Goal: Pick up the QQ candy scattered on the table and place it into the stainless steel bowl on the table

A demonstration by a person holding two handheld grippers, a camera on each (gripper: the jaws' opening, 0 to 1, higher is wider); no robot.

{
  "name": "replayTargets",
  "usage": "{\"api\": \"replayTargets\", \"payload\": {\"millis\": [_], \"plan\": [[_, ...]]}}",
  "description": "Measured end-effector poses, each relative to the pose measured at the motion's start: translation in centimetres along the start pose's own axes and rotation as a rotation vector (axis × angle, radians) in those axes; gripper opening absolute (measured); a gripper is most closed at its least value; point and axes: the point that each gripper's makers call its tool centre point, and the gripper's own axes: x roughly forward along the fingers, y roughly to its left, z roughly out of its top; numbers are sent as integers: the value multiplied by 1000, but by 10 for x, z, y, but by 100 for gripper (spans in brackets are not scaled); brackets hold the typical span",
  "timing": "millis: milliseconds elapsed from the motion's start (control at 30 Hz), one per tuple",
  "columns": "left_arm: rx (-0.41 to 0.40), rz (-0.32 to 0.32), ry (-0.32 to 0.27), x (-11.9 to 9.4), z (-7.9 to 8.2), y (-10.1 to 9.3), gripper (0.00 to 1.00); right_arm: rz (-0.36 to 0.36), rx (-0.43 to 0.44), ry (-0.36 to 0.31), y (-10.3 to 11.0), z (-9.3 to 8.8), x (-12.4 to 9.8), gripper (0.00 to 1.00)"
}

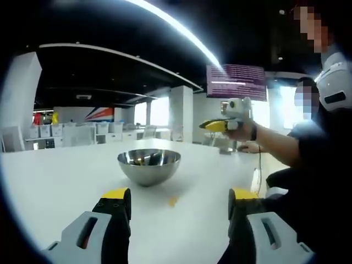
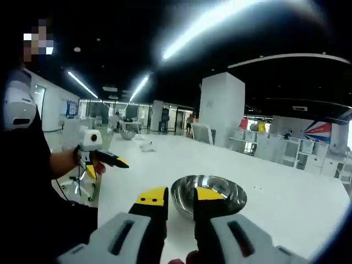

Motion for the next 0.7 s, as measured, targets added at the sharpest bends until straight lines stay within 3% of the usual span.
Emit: {"api": "replayTargets", "payload": {"millis": [400, 700], "plan": [[9, -24, 2, 3, 2, -10, 73, -97, 134, -132, 20, -45, -44, 22], [16, -25, 5, 1, 3, -13, 73, -88, 93, -98, 29, -44, -43, 22]]}}
